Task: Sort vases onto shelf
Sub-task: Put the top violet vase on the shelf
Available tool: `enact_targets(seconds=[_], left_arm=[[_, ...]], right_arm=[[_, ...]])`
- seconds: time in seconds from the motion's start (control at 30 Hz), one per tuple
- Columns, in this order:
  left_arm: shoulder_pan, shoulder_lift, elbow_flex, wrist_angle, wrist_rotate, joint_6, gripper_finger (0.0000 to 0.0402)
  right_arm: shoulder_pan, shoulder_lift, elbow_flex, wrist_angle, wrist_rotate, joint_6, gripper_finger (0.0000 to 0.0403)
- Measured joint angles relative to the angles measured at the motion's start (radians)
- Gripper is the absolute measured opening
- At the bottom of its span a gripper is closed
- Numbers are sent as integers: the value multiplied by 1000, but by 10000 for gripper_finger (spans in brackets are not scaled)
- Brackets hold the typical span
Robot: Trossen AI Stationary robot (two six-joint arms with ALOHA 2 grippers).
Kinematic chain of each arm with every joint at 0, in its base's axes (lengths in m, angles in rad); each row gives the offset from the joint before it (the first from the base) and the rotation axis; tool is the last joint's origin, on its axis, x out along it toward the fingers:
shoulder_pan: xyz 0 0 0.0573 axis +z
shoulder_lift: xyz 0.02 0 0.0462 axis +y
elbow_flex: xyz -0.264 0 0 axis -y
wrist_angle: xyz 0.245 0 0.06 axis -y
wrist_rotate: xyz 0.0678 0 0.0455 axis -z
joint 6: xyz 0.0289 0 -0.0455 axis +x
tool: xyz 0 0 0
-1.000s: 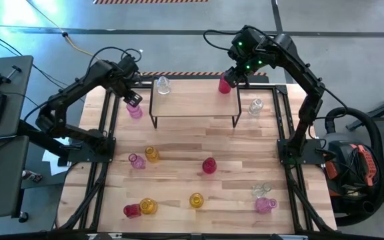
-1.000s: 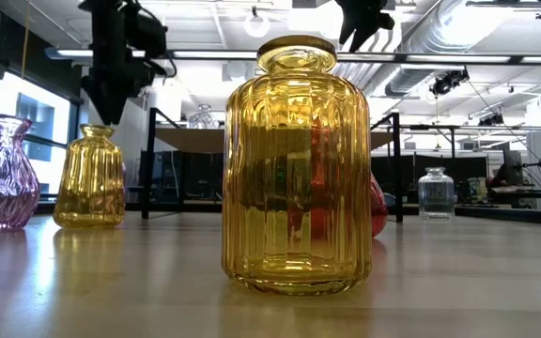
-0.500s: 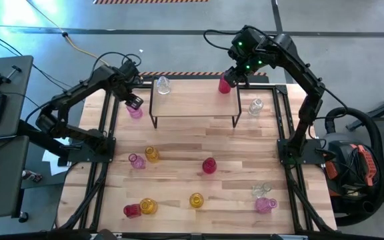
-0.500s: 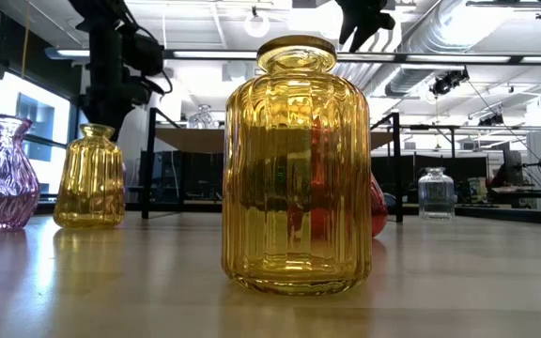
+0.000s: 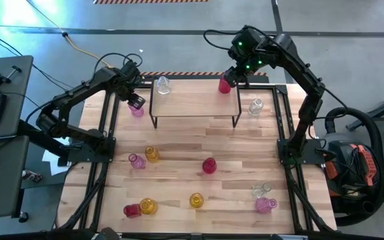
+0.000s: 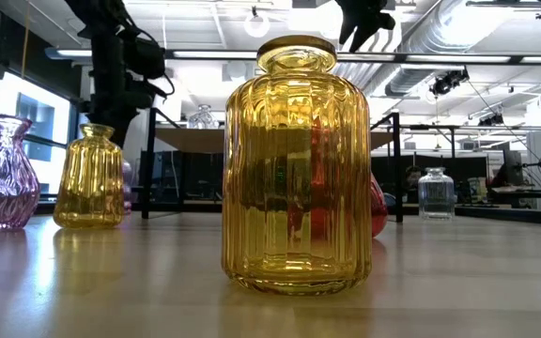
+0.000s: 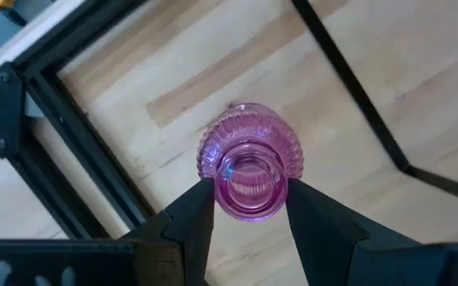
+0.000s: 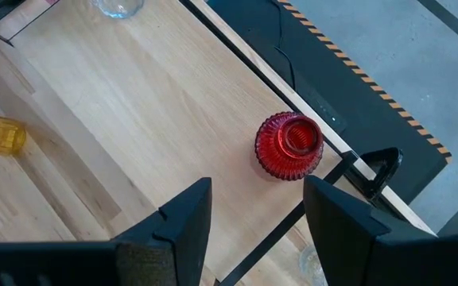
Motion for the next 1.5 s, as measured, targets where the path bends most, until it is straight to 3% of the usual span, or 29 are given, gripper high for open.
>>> enact_targets(seconds=[0.27,0.9,1.2,1.5], left_arm=[[0,64,2,-11,9,8,143],[0,61,11,-33,9,46,121],[-1,61,113,-147,6,82,121],[-2,60,293,-328,6,133,121]], right_arm=[[0,0,0,0,0,17,179],[0,0,0,0,0,15,179],[0,0,0,7,0,20,179],[0,0,0,12,0,20,179]])
